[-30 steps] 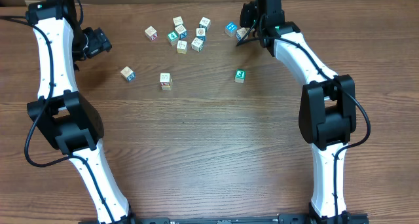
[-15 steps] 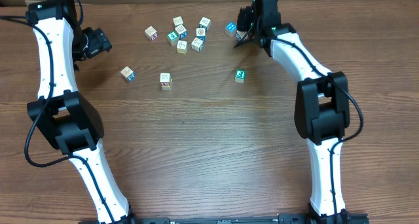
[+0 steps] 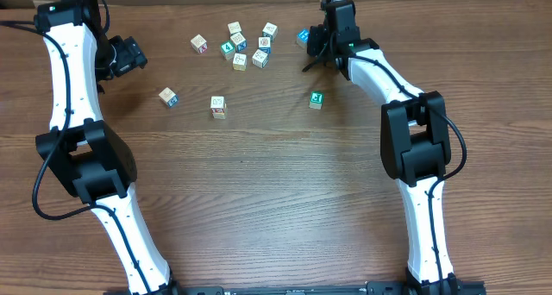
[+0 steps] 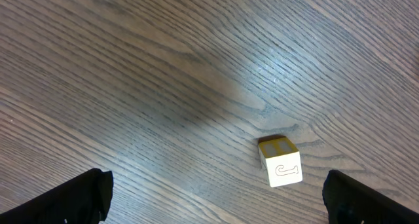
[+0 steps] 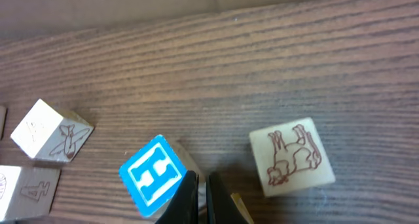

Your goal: Form a tower

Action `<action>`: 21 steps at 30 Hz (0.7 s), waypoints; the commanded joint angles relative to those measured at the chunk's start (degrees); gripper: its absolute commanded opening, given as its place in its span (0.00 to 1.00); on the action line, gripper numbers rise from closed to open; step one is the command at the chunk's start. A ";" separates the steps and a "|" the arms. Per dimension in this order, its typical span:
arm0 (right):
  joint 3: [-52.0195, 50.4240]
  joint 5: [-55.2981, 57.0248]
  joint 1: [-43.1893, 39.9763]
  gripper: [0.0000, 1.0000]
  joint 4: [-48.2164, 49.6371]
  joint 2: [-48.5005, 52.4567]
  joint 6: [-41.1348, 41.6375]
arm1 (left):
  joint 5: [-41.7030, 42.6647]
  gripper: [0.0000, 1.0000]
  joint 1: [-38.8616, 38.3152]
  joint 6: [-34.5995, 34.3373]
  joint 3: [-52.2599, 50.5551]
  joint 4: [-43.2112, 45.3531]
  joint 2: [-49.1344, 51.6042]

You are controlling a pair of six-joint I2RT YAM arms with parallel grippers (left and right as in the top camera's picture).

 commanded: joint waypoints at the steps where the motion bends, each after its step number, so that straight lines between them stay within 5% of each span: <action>1: 0.42 -0.52 0.50 0.04 -3.21 -0.33 -0.31 | -0.13 1.00 -0.02 -1.22 1.03 0.07 -1.09; 16: 0.48 -0.52 0.46 0.07 -17.86 -11.74 -0.28 | -0.13 0.99 -0.02 -1.22 1.03 0.04 -1.09; 21: 0.48 -0.55 0.26 0.73 -19.76 -14.19 -0.20 | -0.13 1.00 -0.02 -1.22 1.03 0.07 -1.09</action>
